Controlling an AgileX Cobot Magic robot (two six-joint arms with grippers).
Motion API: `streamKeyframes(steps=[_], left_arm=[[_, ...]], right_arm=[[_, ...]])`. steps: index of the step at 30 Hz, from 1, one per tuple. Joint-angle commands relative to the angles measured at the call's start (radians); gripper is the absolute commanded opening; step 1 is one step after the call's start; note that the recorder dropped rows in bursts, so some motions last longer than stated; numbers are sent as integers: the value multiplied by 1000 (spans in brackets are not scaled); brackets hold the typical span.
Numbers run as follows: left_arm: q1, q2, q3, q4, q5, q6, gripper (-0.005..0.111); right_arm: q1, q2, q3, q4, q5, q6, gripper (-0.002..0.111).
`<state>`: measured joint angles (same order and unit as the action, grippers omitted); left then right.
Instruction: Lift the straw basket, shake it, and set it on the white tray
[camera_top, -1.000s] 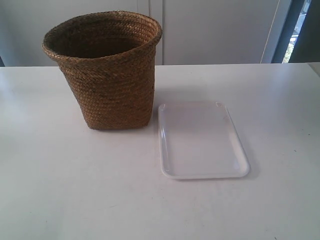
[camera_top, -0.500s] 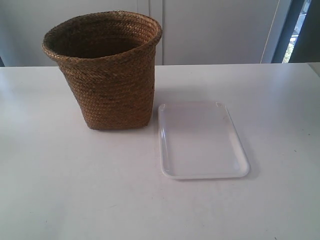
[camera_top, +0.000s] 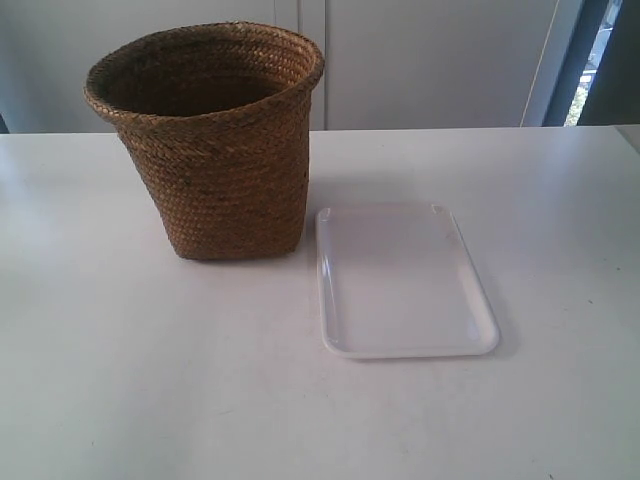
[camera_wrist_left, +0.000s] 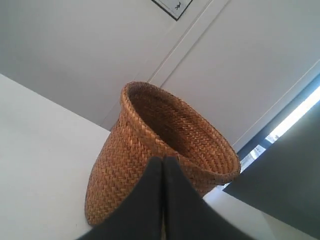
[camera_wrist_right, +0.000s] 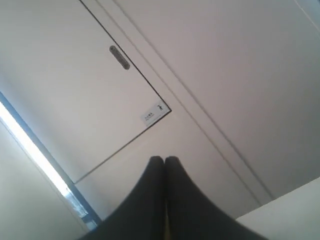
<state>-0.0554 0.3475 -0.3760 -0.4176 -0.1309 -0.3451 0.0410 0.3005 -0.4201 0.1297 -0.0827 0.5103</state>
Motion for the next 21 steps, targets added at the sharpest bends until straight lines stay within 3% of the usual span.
streamKeyframes(steps=[1,6,13,21], left_arm=[[3,205,-152,51,17,59,0],[3,353,-271,62,10,75,0],[3,361,-275,64,166,92,0],[3,361,-275,67,197,99,0]], right_arm=[[-2,202,-191,-4,100,-186,0],[-2,337,-323,-2,129,-211,0],[-2,341,-326,-2,325,-193,0],[-2,341,-326,-2,350,-197,0]])
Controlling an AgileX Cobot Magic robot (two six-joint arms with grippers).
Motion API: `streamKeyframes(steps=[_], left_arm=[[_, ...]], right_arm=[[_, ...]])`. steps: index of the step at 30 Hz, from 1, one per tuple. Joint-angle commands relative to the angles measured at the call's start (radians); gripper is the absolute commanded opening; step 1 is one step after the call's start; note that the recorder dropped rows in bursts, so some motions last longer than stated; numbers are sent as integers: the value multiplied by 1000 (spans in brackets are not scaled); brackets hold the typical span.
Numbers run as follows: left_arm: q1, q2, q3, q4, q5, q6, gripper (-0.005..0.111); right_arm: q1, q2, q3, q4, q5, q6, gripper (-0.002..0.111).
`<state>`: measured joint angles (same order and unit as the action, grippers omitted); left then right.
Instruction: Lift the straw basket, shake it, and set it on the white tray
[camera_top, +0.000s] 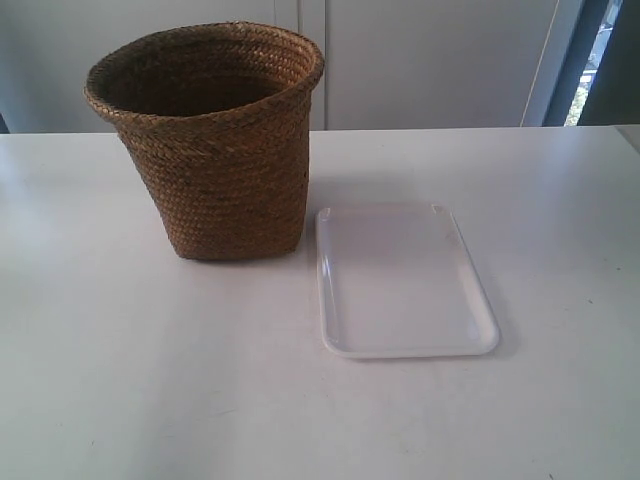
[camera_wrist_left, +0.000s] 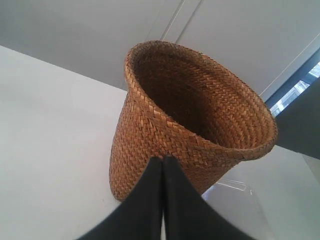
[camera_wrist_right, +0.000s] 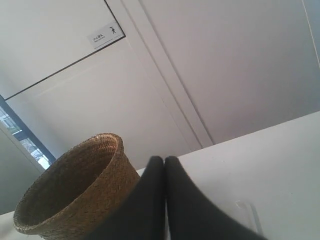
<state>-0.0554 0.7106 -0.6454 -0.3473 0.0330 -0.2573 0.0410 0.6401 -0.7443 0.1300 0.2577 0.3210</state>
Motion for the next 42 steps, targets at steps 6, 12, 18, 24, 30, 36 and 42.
streamKeyframes(steps=[6,12,18,24,30,36,42], left_arm=[[3,-2,-6,-3,91,38,0],[3,-2,-6,-3,91,82,0],[3,1,-6,4,86,111,0],[3,65,-42,-9,19,67,0],[3,299,-267,-4,130,85,0],[3,376,-456,1,245,187,0],[47,488,-573,6,363,209,0]], right_arm=[[-2,2,-2,-3,31,-7,0],[-2,2,-2,-3,2,-7,0],[-2,2,-2,-3,-73,-7,0],[-2,41,-2,-60,-211,-14,0],[-2,338,-207,-69,-28,-54,0],[-2,520,-463,-65,215,-194,0],[-2,732,-748,90,533,-363,0]])
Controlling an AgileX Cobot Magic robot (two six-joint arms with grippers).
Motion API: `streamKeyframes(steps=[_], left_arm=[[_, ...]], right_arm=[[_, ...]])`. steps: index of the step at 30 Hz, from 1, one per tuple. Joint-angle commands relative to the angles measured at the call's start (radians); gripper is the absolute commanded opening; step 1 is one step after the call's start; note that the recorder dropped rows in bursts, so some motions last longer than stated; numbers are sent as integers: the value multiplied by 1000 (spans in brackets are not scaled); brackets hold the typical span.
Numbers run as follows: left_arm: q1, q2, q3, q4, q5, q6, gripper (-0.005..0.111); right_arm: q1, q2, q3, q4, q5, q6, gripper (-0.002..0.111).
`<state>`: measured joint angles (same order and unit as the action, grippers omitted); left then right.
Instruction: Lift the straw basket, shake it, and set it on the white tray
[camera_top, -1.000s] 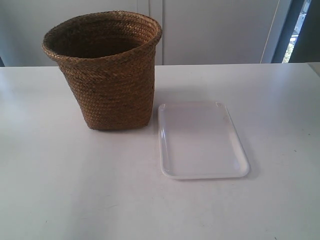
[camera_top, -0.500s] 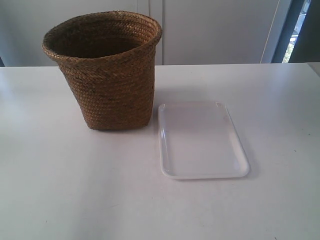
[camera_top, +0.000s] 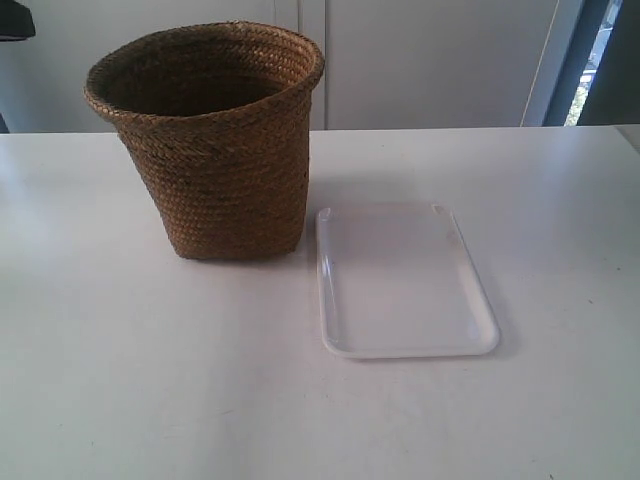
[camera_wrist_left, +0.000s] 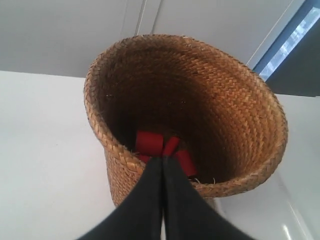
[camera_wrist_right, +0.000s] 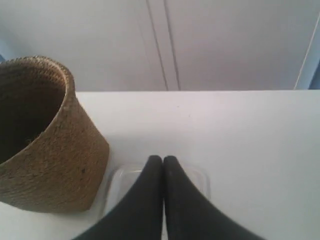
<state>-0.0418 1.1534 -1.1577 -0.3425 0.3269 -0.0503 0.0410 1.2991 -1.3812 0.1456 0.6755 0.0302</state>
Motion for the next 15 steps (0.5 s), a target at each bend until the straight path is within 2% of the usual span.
streamKeyframes(steps=[1,3,6,15], left_arm=[[45,63,-82,0,95,2,0],[84,114,-145,0,184,-21,0],[107,165,-199,-3,255,-25,0],[121,320,-298,-8,288,-28,0]], right_arm=[[-2,94,-143,94,137,-77,0],[-2,160,-231,131,185,-79,0],[-2,217,-301,155,198,-79,0],[8,441,-496,174,270,-79,0]])
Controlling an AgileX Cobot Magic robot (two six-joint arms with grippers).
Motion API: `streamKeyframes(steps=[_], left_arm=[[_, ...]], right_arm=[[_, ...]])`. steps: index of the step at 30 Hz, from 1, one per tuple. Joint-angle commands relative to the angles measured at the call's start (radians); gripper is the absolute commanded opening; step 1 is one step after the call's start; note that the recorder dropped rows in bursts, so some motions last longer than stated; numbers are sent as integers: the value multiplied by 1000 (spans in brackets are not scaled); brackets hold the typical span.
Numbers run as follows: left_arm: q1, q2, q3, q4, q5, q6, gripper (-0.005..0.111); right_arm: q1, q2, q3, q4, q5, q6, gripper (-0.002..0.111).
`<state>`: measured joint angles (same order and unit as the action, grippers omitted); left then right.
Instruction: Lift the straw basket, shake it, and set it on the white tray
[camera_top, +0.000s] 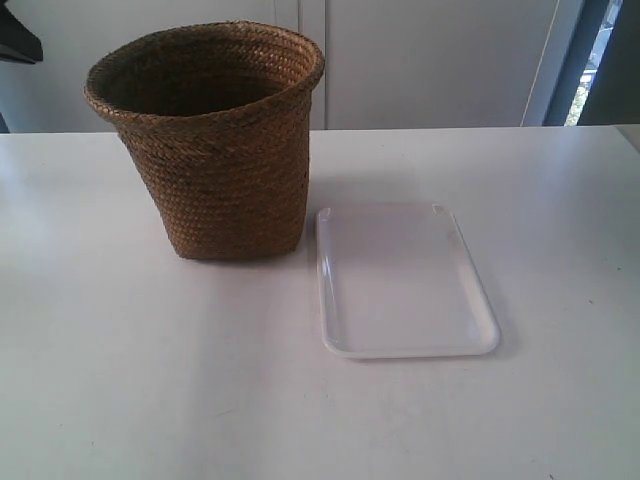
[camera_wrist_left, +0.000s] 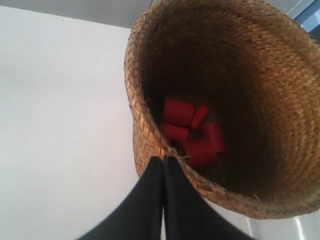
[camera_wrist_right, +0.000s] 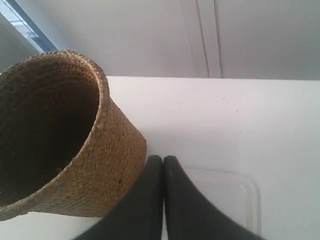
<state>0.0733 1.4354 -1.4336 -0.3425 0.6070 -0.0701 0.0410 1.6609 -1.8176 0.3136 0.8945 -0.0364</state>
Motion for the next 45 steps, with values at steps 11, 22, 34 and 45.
streamKeyframes(steps=[11,22,34,45], left_arm=[[6,43,-23,11,-127,1,0],[6,121,-23,5,-153,1,0],[6,127,-23,3,-147,70,37],[6,127,-23,3,-200,70,37]], right_arm=[[9,161,-106,29,-61,-96,12],[9,178,-106,92,-144,-109,37],[9,187,-100,105,-146,-235,44],[9,176,-100,134,-145,-291,44]])
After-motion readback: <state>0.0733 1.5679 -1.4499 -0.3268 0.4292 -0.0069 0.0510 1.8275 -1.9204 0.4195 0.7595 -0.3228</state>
